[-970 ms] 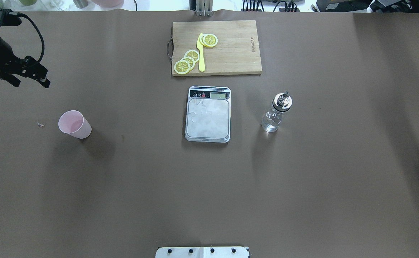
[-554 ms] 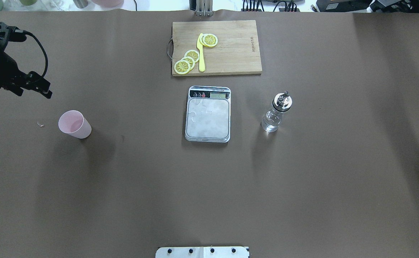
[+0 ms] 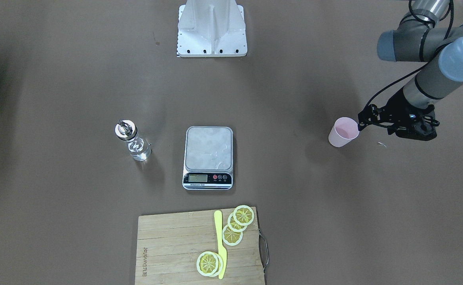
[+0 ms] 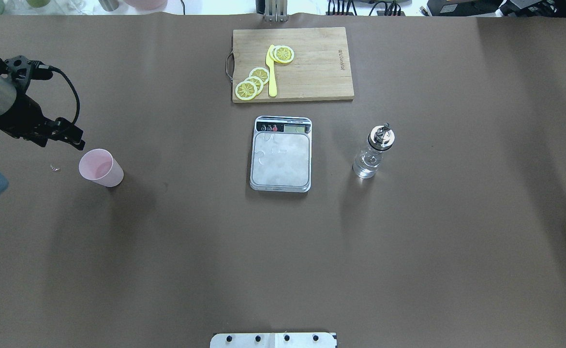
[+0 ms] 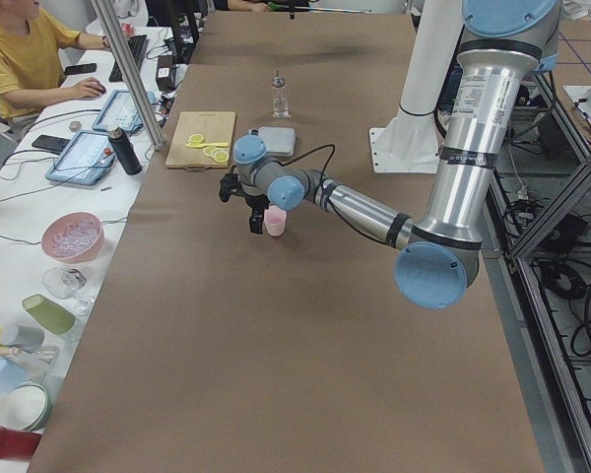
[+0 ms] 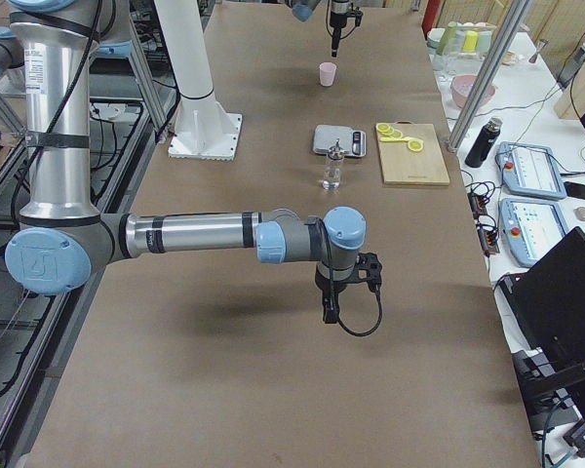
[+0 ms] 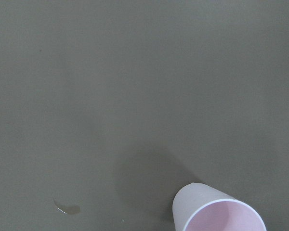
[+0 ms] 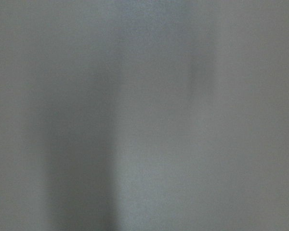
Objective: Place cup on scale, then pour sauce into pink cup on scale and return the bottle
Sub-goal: 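Move the left gripper down to the pink cup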
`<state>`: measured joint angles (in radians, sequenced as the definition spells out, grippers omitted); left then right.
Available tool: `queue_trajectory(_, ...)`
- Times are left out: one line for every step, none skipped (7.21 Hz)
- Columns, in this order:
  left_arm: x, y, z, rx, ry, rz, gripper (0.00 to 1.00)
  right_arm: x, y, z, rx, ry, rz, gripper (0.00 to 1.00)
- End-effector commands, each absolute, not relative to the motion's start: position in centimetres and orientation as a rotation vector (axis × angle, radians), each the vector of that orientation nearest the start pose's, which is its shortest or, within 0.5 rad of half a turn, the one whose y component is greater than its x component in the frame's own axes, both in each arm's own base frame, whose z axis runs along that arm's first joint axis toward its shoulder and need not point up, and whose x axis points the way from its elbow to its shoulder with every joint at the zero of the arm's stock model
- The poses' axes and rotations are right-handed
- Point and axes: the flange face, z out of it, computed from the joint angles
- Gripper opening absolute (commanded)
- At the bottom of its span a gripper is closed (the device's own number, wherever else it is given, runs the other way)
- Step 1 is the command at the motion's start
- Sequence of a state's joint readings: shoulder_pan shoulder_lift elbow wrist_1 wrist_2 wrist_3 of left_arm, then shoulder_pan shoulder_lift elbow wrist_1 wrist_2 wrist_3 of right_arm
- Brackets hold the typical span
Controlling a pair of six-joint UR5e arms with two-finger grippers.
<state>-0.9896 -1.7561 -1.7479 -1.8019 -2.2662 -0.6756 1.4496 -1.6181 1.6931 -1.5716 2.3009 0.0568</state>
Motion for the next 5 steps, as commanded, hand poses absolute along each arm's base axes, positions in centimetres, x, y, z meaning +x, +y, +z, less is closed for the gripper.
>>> queue_trajectory(26.7,-50.7,45.1,0.046,0.886,0.107,0.96,0.9,-48.0,62.4,0.005,-0.735,-0.088,1.0)
queue_trajectory(27.4,-50.3,45.2,0.038,0.885,0.115,0.93,0.9,-48.0,62.5,0.006,-0.729,-0.088,1.0)
queue_trajectory(28.5,-49.9,45.3,0.036,0.875,0.13,0.86,0.9,-48.1,62.4,0.007,-0.729,-0.089,1.0)
queue_trajectory(29.1,-49.7,45.3,0.045,0.866,0.141,0.81,0.9,-48.1,62.4,0.007,-0.729,-0.089,1.0)
queue_trajectory(29.2,-49.7,45.3,0.045,0.866,0.144,0.76,0.8,-48.1,62.4,0.007,-0.729,-0.09,1.0)
